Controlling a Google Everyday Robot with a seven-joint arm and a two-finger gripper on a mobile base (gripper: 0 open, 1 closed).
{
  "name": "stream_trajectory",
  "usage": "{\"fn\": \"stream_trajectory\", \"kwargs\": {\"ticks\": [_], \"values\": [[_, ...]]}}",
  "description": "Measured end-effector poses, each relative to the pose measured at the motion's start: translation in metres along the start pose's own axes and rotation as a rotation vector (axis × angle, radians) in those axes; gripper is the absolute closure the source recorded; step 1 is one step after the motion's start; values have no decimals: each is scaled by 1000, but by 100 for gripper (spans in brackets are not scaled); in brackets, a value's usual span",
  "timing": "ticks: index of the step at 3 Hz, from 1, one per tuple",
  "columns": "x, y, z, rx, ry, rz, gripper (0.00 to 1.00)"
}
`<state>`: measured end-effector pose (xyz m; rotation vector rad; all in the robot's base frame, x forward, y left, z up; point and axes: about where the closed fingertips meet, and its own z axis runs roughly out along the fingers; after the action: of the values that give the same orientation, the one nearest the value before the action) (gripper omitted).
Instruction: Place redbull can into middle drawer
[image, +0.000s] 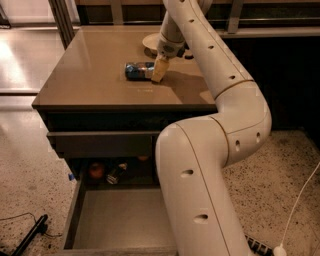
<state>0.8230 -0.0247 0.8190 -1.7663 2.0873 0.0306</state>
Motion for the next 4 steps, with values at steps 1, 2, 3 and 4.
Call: {"fn": "stream_trajectory", "kwargs": {"ticks": [1, 2, 3, 4], "values": [[0, 0, 0, 0, 0, 0, 100], [0, 0, 0, 0, 0, 0, 100], [-2, -1, -7, 0, 0, 0, 100], [-3, 0, -10, 0, 0, 0, 100]]}}
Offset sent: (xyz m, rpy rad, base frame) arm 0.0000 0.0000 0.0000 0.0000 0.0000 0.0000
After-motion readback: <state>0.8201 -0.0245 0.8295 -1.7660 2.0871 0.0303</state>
